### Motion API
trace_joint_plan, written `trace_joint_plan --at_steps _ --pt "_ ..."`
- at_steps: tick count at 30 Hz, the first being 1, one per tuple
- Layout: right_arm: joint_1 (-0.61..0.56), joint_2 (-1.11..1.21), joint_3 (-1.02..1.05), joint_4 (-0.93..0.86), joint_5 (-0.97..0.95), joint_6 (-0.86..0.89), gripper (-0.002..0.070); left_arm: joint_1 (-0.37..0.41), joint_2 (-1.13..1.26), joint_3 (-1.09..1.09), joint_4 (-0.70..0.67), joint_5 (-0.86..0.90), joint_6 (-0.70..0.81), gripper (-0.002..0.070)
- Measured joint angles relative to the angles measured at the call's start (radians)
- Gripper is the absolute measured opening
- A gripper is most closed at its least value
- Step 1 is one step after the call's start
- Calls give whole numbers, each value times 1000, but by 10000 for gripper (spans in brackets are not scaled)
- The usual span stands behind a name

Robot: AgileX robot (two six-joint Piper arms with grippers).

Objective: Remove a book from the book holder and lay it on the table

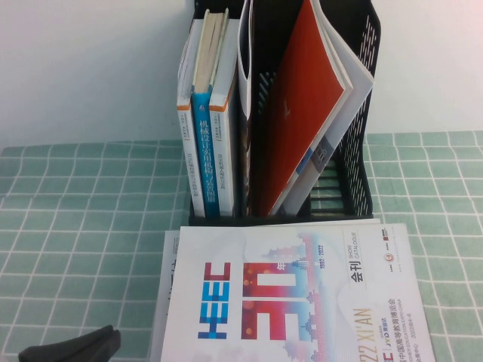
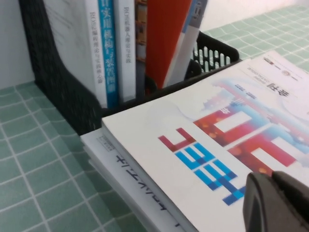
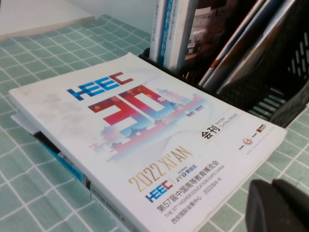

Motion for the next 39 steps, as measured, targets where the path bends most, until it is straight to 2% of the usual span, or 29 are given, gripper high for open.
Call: trace_joint_plan --at_steps 4,9,13,17,24,39 --pt "0 0 0 0 0 0 -2 86 -60 0 -48 19 7 -3" --pt "0 0 0 0 0 0 -2 287 -184 0 -87 51 90 -3" --pt "0 0 0 2 2 0 -2 438 -278 0 -167 152 161 -3" --pt "0 0 0 9 2 0 -2 529 -349 6 -204 277 215 -3" --pt "0 0 0 13 2 0 -2 592 -415 119 -303 330 262 -3" --pt "0 3 0 15 2 0 -2 601 -433 177 -320 303 368 -3"
